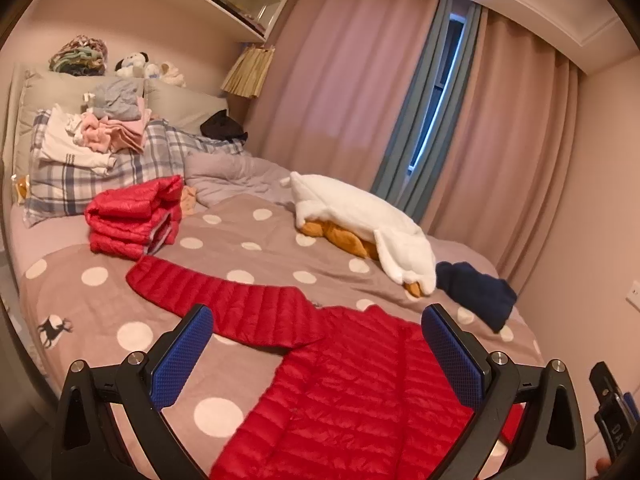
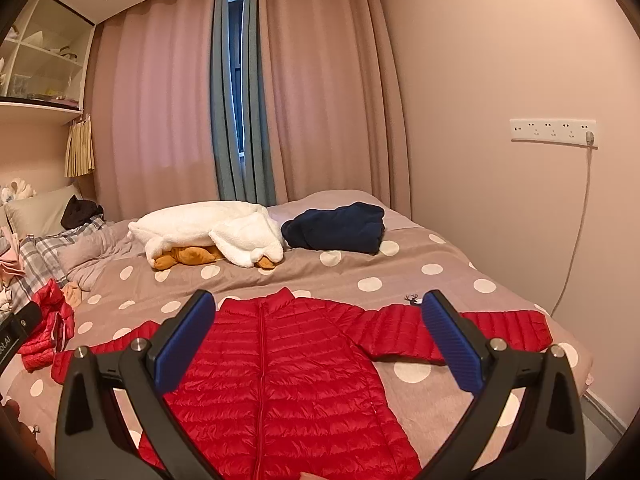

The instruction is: Fold large clothes

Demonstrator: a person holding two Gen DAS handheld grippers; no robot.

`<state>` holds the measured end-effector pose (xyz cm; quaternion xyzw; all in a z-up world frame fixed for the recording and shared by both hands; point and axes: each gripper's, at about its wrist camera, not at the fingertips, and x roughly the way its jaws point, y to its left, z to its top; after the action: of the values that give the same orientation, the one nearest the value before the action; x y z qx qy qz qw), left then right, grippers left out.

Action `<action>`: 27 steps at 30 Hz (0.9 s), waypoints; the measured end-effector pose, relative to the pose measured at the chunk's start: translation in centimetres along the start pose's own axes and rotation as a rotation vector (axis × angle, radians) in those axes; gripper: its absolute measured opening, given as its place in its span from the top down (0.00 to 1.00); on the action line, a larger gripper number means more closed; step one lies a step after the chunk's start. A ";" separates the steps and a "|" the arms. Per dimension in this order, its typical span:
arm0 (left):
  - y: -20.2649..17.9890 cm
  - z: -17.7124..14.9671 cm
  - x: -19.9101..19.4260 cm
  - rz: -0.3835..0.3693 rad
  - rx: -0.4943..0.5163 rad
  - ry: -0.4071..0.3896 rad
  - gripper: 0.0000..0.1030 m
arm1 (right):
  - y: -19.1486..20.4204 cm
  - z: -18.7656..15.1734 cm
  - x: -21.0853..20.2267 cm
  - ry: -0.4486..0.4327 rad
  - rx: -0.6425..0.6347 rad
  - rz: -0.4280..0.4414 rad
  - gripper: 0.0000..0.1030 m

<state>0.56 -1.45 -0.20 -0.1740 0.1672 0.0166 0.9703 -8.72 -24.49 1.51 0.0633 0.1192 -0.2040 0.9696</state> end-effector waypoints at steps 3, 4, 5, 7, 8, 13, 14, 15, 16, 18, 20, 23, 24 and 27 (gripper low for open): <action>-0.1 0.0 0.2 0.000 0.005 0.008 0.00 | -0.1 0.1 0.1 0.004 0.003 0.002 0.00; -0.2 0.0 0.2 0.000 0.006 0.009 0.00 | -0.1 0.1 0.1 0.006 0.001 0.000 0.00; -0.2 0.0 0.2 -0.002 0.006 0.009 0.00 | -0.1 0.1 0.2 0.008 0.001 -0.001 0.00; -0.2 0.0 0.1 -0.007 0.006 0.007 0.00 | -0.1 0.1 0.3 0.011 0.001 -0.003 0.00; -0.1 -0.1 0.0 -0.010 0.006 0.005 0.00 | -0.1 0.2 0.4 0.013 0.000 -0.004 0.00; -0.2 -0.1 0.0 -0.018 0.007 0.007 0.00 | 0.0 0.1 0.6 0.021 -0.002 -0.004 0.00; -0.2 -0.1 0.0 -0.021 0.006 0.011 0.00 | 0.0 0.1 0.6 0.021 -0.003 -0.005 0.00; -0.2 -0.1 0.0 -0.023 0.006 0.014 0.00 | 0.0 0.1 0.6 0.022 -0.004 -0.005 0.00; -0.2 -0.1 0.1 -0.024 0.004 0.014 0.00 | 0.1 0.1 0.6 0.020 -0.006 -0.006 0.00; -0.2 -0.1 0.1 -0.020 0.005 0.014 0.00 | 0.0 -0.1 0.4 0.016 -0.007 -0.007 0.00; -0.1 0.0 0.0 -0.016 0.003 0.013 0.00 | -0.1 0.0 0.5 0.017 -0.008 -0.004 0.00; 0.1 0.0 0.0 -0.023 -0.004 0.013 0.00 | -0.2 0.1 0.6 0.018 -0.012 -0.002 0.00; 0.1 0.0 0.0 -0.021 -0.006 0.013 0.00 | -0.2 0.0 0.7 0.020 -0.014 -0.001 0.00; 0.1 0.1 0.1 -0.013 -0.005 0.014 0.00 | -0.2 0.0 0.8 0.024 -0.012 0.010 0.00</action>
<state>0.64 -1.30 -0.21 -0.1775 0.1730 0.0093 0.9688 -8.10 -24.95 1.33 0.0604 0.1316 -0.1977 0.9695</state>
